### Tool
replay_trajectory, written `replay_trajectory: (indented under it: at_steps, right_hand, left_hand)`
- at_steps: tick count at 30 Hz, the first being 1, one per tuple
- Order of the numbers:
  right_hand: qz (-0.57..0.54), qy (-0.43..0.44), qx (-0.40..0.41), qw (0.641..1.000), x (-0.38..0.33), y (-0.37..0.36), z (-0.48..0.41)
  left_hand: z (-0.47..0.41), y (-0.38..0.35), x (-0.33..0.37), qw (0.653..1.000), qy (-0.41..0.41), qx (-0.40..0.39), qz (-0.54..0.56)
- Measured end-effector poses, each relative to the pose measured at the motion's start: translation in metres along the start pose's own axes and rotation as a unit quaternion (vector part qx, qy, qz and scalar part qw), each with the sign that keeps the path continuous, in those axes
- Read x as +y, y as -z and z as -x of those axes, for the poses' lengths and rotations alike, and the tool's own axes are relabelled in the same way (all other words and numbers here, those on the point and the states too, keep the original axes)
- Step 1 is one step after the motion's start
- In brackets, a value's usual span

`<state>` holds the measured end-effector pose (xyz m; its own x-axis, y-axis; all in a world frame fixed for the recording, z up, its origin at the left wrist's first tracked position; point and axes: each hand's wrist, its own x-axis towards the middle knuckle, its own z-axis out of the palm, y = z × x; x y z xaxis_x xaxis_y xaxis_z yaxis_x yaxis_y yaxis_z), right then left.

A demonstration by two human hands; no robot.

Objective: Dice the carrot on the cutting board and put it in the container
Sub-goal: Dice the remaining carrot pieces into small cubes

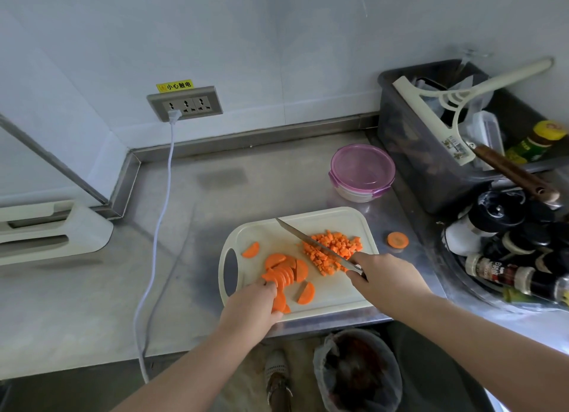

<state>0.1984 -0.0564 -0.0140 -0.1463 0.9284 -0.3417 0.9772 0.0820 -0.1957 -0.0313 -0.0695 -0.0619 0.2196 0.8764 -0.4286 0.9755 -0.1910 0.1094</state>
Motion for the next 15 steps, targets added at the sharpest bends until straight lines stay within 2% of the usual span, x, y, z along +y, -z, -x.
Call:
replay_trajectory:
  at_steps: [8, 15]
  right_hand:
    - [0.003, 0.005, -0.004, 1.000, 0.0002, 0.0000, -0.0030]
    - [0.002, 0.007, -0.009, 1.000, -0.0024, 0.0018, -0.0013]
  left_hand:
    - [-0.0013, 0.0019, -0.0019, 0.999, -0.001, -0.012, 0.042]
    - [-0.0024, 0.0005, 0.0042, 1.000, -0.007, 0.005, 0.010]
